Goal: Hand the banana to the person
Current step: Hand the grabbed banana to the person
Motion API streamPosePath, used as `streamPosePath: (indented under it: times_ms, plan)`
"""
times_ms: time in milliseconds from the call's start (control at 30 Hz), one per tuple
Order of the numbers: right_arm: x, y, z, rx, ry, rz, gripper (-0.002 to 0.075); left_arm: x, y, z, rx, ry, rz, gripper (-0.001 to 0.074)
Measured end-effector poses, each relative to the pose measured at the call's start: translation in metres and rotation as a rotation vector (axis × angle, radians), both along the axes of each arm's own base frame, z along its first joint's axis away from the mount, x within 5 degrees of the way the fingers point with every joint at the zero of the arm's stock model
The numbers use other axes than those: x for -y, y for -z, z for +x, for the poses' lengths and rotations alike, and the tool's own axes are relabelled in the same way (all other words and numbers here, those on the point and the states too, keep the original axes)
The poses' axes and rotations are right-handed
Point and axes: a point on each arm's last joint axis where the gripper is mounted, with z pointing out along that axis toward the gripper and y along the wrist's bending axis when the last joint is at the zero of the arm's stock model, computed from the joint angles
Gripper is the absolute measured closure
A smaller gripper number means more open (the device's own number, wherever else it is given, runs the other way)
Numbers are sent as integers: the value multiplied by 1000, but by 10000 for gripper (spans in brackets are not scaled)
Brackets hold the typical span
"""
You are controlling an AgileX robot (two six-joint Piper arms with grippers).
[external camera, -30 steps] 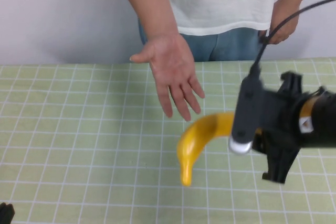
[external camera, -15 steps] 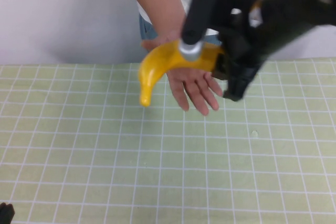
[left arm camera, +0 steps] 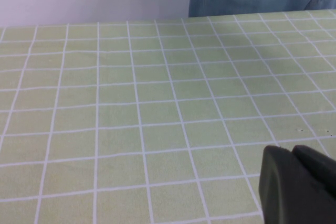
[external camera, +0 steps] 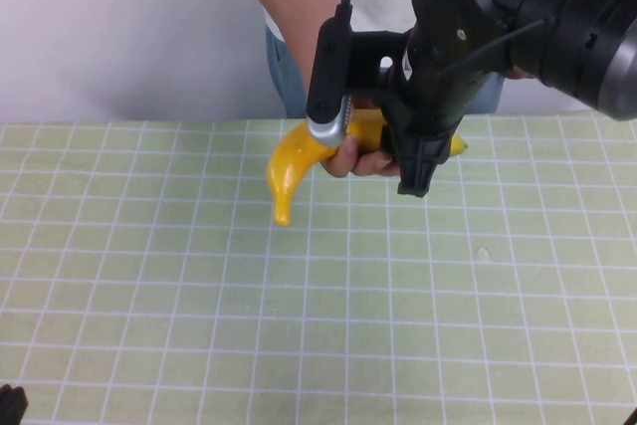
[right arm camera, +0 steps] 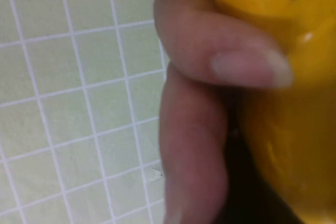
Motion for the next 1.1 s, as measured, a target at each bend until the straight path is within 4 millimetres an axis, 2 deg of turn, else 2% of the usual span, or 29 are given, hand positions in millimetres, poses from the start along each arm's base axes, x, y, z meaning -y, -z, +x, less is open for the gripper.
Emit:
streamPosePath:
  times_ms: [400, 567, 1000, 1100]
  plan:
    - [0, -5, 0, 27, 6, 30, 702, 0, 0, 0, 0, 0, 0, 738]
    - [-1, -6, 1, 44, -1, 34, 733, 0, 0, 0, 0, 0, 0, 738]
    - [-2, -5, 2, 51, -3, 39, 732, 0, 0, 0, 0, 0, 0, 738]
    - [-3, -6, 3, 49, 42, 84, 701, 0, 0, 0, 0, 0, 0, 738]
